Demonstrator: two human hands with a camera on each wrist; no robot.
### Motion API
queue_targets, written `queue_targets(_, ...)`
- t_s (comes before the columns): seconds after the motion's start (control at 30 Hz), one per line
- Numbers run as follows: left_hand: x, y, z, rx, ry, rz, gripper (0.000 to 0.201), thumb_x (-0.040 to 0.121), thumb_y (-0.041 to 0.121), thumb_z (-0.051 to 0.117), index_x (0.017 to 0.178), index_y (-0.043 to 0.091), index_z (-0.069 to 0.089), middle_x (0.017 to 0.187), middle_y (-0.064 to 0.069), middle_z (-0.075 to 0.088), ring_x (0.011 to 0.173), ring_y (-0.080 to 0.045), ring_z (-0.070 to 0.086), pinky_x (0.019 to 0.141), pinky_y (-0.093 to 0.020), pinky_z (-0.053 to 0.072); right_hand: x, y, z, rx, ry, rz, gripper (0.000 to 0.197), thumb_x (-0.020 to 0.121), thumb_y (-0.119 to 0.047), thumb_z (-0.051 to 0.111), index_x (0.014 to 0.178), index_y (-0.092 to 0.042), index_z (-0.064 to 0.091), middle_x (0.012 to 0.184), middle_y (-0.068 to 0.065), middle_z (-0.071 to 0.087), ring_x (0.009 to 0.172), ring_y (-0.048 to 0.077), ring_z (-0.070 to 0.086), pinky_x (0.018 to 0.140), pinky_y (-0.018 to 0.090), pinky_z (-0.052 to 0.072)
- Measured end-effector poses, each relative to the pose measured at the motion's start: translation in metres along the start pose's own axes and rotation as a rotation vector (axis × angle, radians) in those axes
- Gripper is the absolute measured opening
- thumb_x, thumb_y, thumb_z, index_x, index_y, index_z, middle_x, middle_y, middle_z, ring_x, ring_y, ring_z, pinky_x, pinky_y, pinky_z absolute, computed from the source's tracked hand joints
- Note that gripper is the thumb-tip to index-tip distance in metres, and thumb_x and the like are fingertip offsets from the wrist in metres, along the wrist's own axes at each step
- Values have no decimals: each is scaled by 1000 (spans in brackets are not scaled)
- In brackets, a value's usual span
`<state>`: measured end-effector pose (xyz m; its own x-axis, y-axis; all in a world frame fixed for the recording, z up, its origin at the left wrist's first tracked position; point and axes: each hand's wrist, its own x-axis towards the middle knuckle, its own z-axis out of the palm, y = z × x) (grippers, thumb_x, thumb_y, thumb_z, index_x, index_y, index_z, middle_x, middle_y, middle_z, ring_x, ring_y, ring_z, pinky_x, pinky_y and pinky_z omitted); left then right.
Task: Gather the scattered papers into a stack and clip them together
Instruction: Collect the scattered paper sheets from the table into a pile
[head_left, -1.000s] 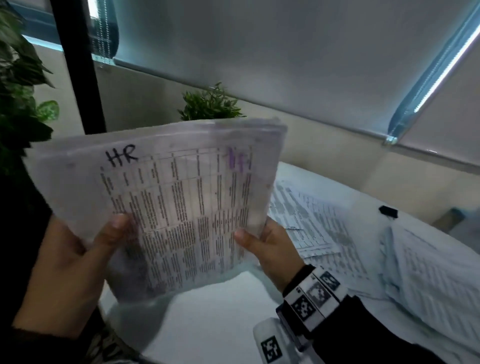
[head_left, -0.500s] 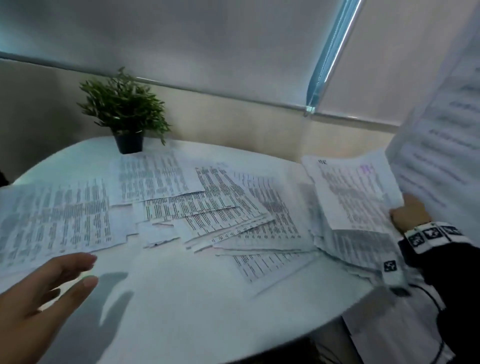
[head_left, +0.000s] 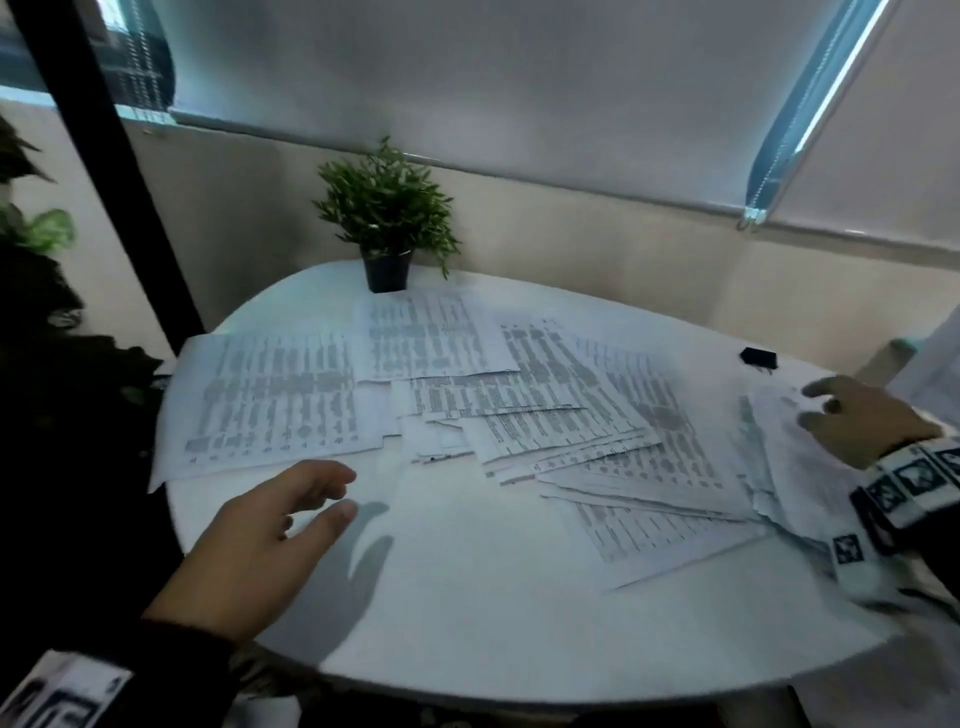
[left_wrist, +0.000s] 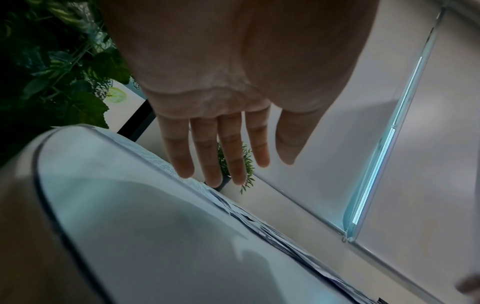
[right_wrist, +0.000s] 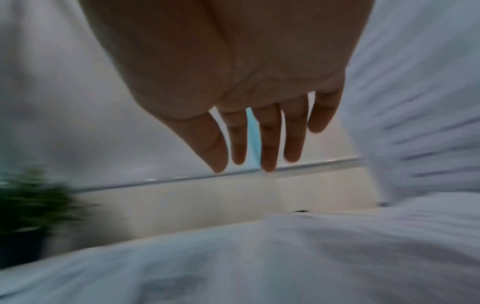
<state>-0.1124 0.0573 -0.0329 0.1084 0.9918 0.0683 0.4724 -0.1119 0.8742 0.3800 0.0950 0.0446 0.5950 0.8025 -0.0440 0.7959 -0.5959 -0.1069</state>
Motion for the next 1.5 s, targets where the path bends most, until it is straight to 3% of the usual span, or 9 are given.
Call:
queue_targets(0.1,0,-6,-4,36,46,-71,15,87,26,67,92,39,65,93,17,70,101,0,62,91,-28,48,-35,-107,-2,62,-133,-359,32,93,-30,53,124,-21,51,119,8,60,97,26,55,82,31,41)
queue_targets(0.23,2,-6,-13,41,80,-120,12,87,28,66,94,38,63,97,15,67,101,-2,61,91,-29,48,-67,-225,31,-84,-253,-699,37,91,-36,53,126,-25,49,124,5,57,109,23,54,90,31,42)
queue_targets(0.53,7,-11,-29,0,74,-245,19,78,51,60,95,42,58,105,12,63,100,-9,60,94,-33,49,-116,-374,92,-209,-342,-951,73,77,-33,67,141,-29,32,140,6,38,120,27,49,96,39,44)
queue_targets(0.73,11,-17,-42,33,121,-376,32,86,46,62,114,32,59,118,4,59,108,-13,57,95,-32,47,-148,-399,118,-287,-443,-1167,87,67,-36,70,142,-36,26,135,-3,50,116,22,54,95,40,48)
queue_targets(0.93,13,-21,-46,-69,182,-415,42,81,51,64,117,31,56,120,2,56,105,-17,60,97,-36,47,-160,-394,121,-398,-304,-1216,57,67,-27,69,116,-28,40,95,2,59,77,24,61,69,41,55)
queue_targets(1.17,19,-23,-54,-158,451,-348,32,82,31,71,109,30,53,118,-7,53,92,-21,60,89,-35,47,-182,-367,121,-291,-204,-1319,29,79,-41,56,93,-20,41,88,1,59,74,24,58,68,36,53)
queue_targets(1.33,21,-28,-63,-177,588,-442,57,69,54,70,116,25,57,121,-6,55,107,-27,57,97,-43,48,-189,-359,111,-179,-225,-1340,9,91,-27,44,93,-19,43,93,2,54,78,25,55,68,35,46)
queue_targets(1.4,22,-29,-69,-487,689,-494,44,77,58,62,103,23,64,103,-2,63,92,-23,61,86,-38,51,-191,-354,98,27,-270,-1380,7,90,-24,41,91,-19,37,91,-1,46,73,23,48,67,35,41)
queue_targets(1.5,17,-28,-76,-1099,571,-548,34,88,52,53,78,22,66,76,-8,61,65,-22,59,61,-37,56,-200,-343,82,39,-268,-1609,16,88,-25,39,99,-13,42,110,3,48,80,23,50,67,34,43)
